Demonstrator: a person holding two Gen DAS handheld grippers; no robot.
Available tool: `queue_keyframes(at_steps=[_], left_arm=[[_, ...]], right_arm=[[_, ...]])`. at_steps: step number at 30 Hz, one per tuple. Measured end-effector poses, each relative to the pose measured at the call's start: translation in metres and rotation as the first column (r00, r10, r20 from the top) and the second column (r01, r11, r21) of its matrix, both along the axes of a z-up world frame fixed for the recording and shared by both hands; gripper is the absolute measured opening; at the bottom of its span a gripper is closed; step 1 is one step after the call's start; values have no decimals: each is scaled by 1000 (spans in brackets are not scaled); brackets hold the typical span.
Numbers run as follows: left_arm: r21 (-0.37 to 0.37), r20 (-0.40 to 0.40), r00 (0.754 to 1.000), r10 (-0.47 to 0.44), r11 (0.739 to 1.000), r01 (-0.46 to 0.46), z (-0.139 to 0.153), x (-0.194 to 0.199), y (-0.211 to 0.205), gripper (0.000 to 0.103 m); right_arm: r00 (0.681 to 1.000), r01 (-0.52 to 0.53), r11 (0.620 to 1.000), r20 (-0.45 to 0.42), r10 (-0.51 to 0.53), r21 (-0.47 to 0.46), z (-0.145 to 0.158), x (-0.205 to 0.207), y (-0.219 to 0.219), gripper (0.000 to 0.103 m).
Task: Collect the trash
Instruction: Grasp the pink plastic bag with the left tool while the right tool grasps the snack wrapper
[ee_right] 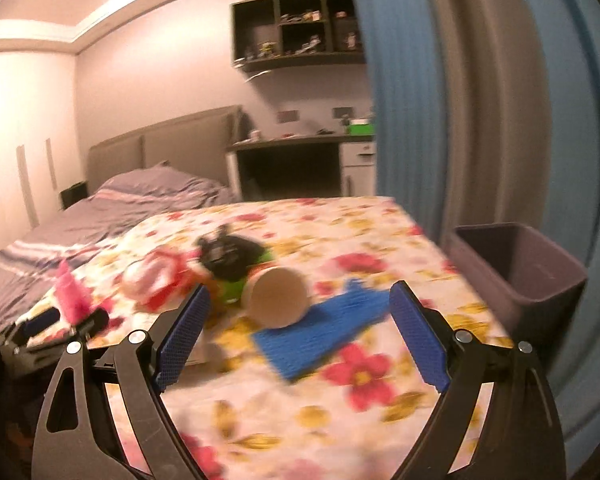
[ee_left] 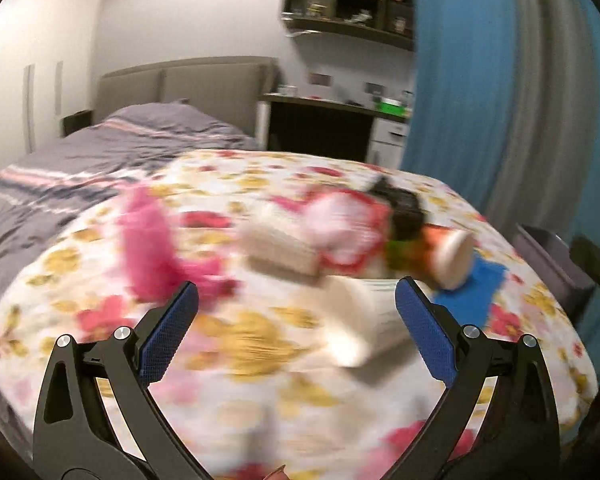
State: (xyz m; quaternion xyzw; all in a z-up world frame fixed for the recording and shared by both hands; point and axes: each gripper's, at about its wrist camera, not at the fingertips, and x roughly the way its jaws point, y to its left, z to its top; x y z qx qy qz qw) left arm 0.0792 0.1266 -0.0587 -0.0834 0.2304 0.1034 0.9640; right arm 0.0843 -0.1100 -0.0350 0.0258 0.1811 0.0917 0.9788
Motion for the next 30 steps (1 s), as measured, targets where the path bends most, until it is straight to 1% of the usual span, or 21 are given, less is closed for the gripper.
queue_keyframes(at_steps=[4,9,11,14,15,16,17,18,19,20,21,22,25,28,30], left_arm=[[-5,0,995,104,995,-104,4,-3,56,97],[-10,-34,986,161,987,-161,1,11,97,97],[-43,-65,985,159,986,-162,-4,21,108,96],[-85,-112,985,133,986,-143,-11,38,112,84],[-91,-125,984,125,986,-137,-13,42,113,77],[-96,-148,983,113,987,-128,-16,47,114,71],[-107,-160,982,97,988,-115,-18,50,113,69],[-118,-167,982,84,988,-104,-20,51,113,60],[-130,-176,982,73,987,-96,-22,53,114,48],[-142,-184,981,64,986,-91,-24,54,115,42],[-157,-190,980,57,984,-88,-26,54,116,31],[-168,-189,981,51,982,-84,-27,54,117,26],[-170,-173,984,45,983,-75,-26,51,116,18],[-148,-141,988,55,986,-76,-20,42,112,16],[-146,-111,992,63,986,-79,-13,33,109,16]], right_arm=[[999,-46,999,-8,46,-19,-1,-1,29,88],[998,-68,997,-16,68,-33,-1,3,50,88],[997,-73,997,-20,72,-37,-2,5,54,88],[997,-77,996,-30,76,-44,-2,10,58,88],[996,-79,996,-33,78,-44,-2,11,60,88],[996,-83,996,-35,81,-44,-2,13,62,88],[996,-86,995,-36,85,-44,-2,14,64,88],[995,-92,995,-39,90,-46,-2,16,67,88],[995,-98,994,-42,96,-48,-2,17,69,88],[994,-106,993,-46,104,-50,-2,18,73,88],[992,-115,992,-50,113,-53,-2,19,76,88],[991,-125,991,-53,122,-55,-3,20,80,88],[986,-155,986,-68,151,-59,-4,26,93,88],[982,-177,982,-84,171,-60,-5,33,108,88],[980,-181,981,-91,174,-71,-6,39,117,87]])
